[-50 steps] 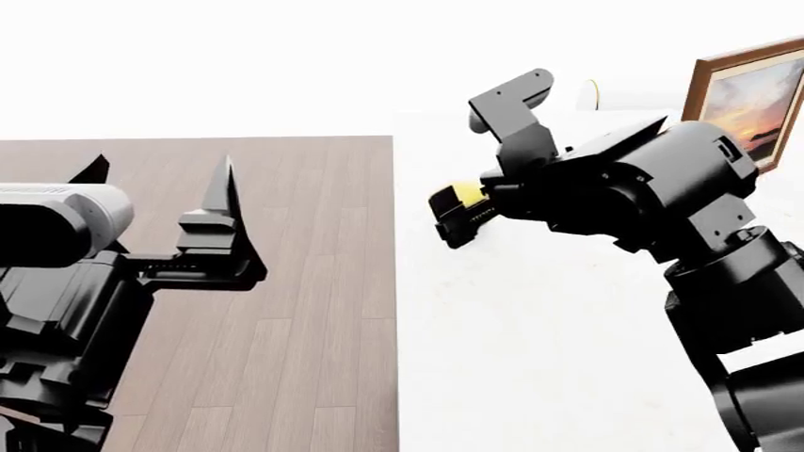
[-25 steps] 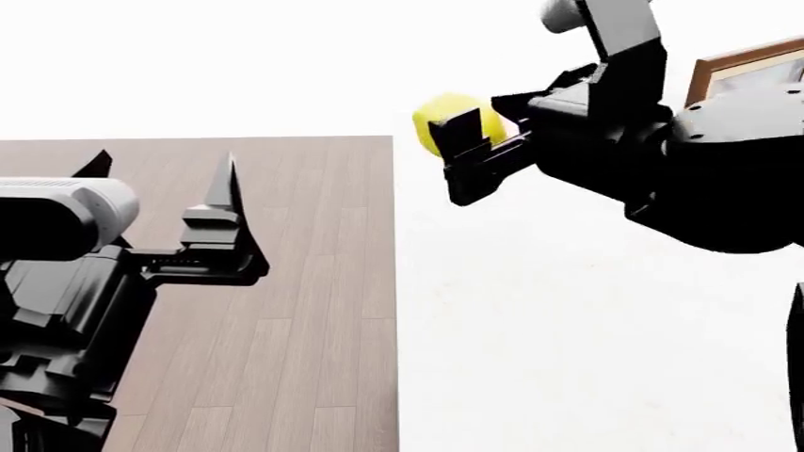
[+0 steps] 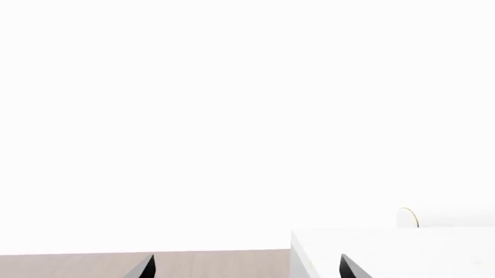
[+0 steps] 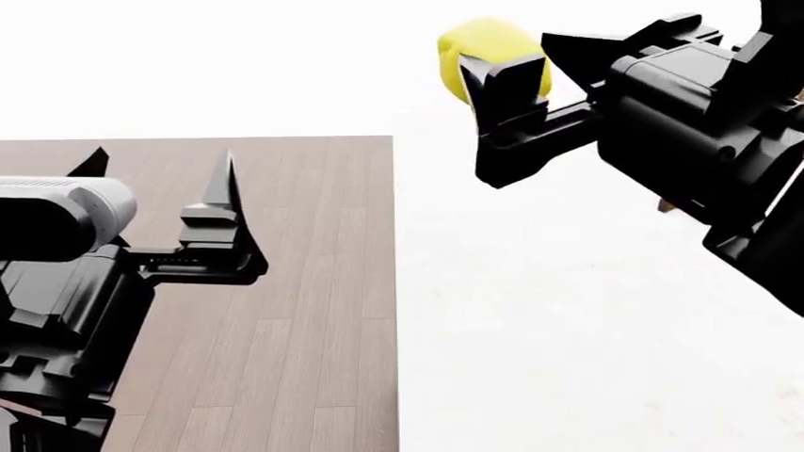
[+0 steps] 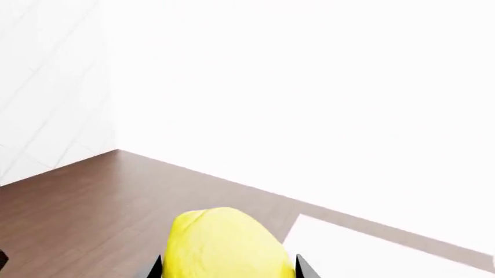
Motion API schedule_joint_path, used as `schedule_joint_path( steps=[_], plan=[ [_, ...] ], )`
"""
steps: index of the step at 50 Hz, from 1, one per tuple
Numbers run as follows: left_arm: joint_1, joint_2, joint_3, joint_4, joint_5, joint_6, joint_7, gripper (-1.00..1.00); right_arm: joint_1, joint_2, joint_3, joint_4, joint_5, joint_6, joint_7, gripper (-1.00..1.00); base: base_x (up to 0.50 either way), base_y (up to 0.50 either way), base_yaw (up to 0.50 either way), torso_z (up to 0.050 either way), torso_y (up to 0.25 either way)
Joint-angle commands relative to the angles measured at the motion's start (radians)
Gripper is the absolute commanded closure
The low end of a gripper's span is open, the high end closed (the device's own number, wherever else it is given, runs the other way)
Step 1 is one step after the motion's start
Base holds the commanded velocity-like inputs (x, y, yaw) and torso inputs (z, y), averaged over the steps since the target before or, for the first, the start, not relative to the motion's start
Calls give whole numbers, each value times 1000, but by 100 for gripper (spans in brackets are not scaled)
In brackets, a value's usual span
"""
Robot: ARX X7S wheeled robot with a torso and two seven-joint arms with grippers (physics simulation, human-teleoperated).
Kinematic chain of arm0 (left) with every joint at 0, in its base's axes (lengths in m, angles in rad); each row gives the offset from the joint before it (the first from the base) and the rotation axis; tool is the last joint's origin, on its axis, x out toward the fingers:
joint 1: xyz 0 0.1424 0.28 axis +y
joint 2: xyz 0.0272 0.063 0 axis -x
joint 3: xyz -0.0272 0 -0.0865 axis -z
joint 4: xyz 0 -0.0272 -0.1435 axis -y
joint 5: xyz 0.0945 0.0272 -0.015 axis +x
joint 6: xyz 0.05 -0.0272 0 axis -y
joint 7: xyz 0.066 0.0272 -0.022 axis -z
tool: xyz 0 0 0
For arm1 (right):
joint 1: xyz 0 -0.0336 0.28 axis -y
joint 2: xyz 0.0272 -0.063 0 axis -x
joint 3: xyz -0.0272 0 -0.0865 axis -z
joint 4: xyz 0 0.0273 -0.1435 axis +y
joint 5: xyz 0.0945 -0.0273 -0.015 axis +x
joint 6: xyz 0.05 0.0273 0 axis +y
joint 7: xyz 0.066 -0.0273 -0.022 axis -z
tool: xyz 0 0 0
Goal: Pick the lemon from the counter and place it in the cabinet.
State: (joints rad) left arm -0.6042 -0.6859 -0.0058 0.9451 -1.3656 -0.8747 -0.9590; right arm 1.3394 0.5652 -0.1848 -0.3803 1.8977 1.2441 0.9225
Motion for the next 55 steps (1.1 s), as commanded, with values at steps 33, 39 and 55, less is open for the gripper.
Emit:
schedule_joint_path(
  steps=[33, 39, 55],
  plan=[
    [-1, -6, 16, -7, 6, 16, 1, -100, -17, 30, 0, -42, 65, -50, 48, 100, 278, 9, 0, 0, 0],
    [0, -6, 18, -10, 10, 18, 3, -100, -18, 32, -3, -45, 71, -54, 48, 100, 500, -13, 0, 0, 0],
    [8, -16, 16, 3, -1, 26, -7, -100, -25, 40, -10, -54, 78, -65, 47, 100, 500, -13, 0, 0, 0]
  ],
)
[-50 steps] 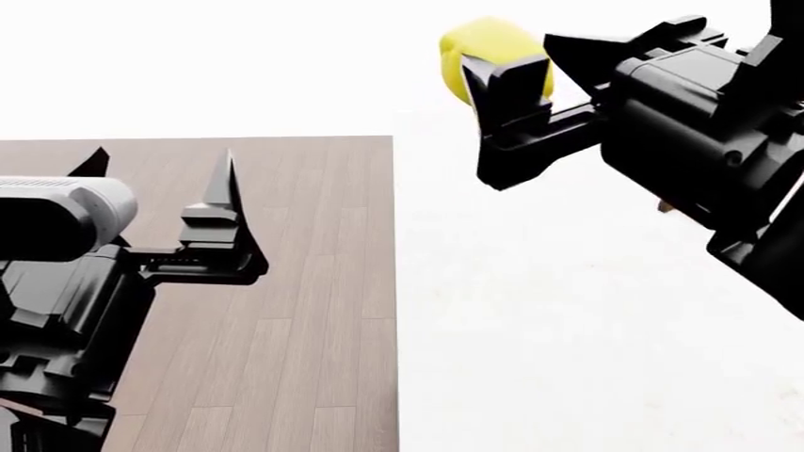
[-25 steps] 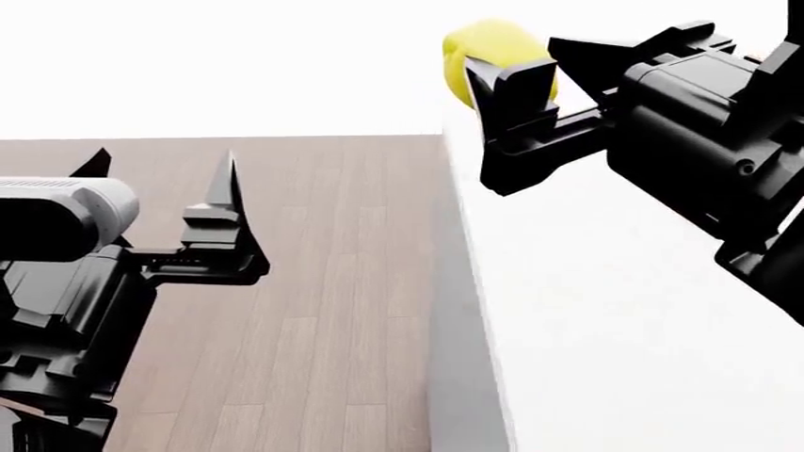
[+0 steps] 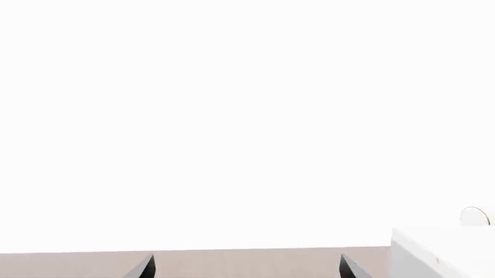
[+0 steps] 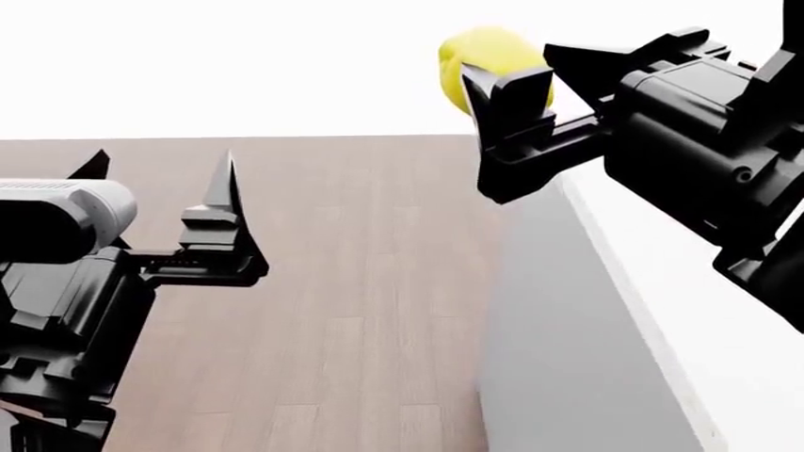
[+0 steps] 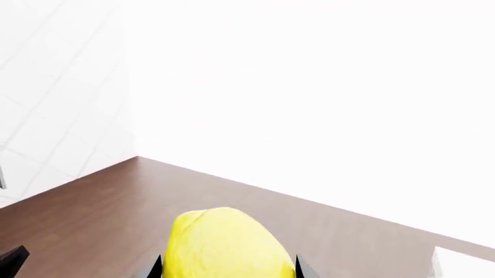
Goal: Pick the lemon from the counter and place it in the cabinet.
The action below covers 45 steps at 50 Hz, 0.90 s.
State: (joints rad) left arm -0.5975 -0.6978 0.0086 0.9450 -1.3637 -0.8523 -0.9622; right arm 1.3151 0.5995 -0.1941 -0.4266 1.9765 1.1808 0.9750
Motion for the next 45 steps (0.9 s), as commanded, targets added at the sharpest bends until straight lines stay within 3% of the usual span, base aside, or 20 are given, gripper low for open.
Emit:
schedule_joint_path(
  steps=[1, 36, 45],
  plan=[
    [2, -4, 2, 3, -3, 4, -4, -100, -1, 7, -1, -9, -1, -2, -5, 100, 500, -13, 0, 0, 0],
    [1, -13, 11, 3, -4, 16, -9, -100, -7, 20, -17, -13, 9, -25, -8, 100, 500, -13, 0, 0, 0],
    [-6, -11, 18, -6, 3, 17, -5, -100, -18, 17, -15, -3, 5, -37, -22, 100, 0, 16, 222, 0, 0]
  ],
)
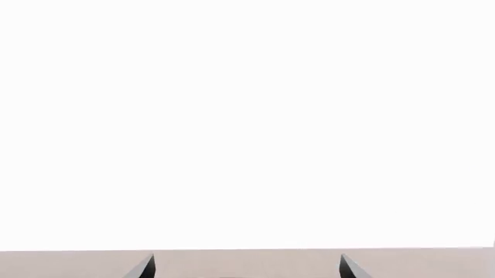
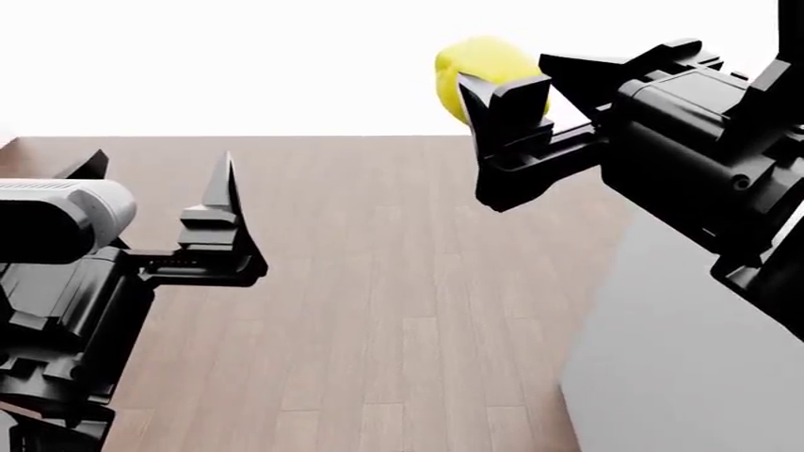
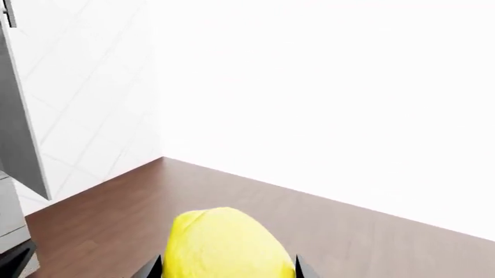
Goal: Pick the lemon from the counter and place it in the cabinet.
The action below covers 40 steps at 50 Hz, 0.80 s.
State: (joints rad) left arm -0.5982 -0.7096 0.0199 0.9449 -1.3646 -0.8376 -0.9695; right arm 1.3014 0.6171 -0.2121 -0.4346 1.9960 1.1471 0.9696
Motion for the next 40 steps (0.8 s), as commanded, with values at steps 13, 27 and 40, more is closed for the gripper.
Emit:
schedule_joint_path(
  steps=[13, 27, 40],
  plan=[
    [2, -5, 7, 1, 0, 8, -2, -100, -8, 7, -1, -3, -8, -10, -16, 100, -1, 38, 500, 0, 0],
    [-2, -7, 13, -1, 3, 11, -3, -100, -10, 12, -5, -11, -1, -19, -15, 100, -5, 38, 500, 0, 0],
    [0, -10, 15, 1, 2, 15, -5, -100, -9, 17, -11, -12, -1, -25, -18, 100, -7, 36, 500, 0, 0]
  ],
)
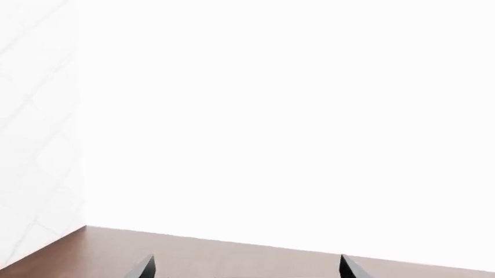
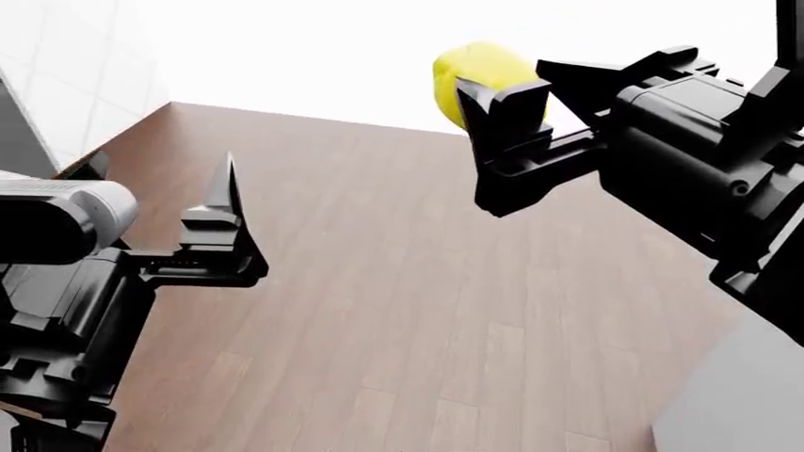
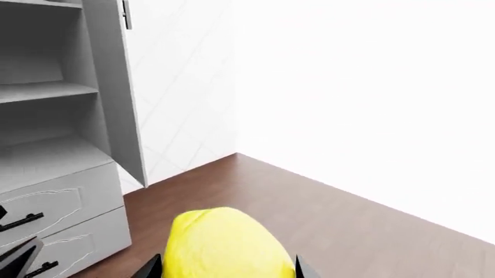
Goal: Pick the lemon from the counter and place it in the cabinet.
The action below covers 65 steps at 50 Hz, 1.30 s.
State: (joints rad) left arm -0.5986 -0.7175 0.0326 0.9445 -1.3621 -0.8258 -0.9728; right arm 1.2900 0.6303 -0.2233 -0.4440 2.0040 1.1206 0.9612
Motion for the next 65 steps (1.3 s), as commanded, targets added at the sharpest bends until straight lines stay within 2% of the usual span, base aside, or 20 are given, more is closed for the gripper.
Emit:
schedule_joint_path(
  steps=[1, 65],
  plan=[
    [1, -3, 3, 1, 0, 4, -2, -100, 3, 4, -1, -3, -8, 1, -10, 100, -10, 38, 500, 0, 10],
    [0, -16, 19, -1, 2, 23, -6, -100, 4, 22, -25, -15, -7, -26, -22, 100, -17, 35, 500, 0, 0]
  ],
)
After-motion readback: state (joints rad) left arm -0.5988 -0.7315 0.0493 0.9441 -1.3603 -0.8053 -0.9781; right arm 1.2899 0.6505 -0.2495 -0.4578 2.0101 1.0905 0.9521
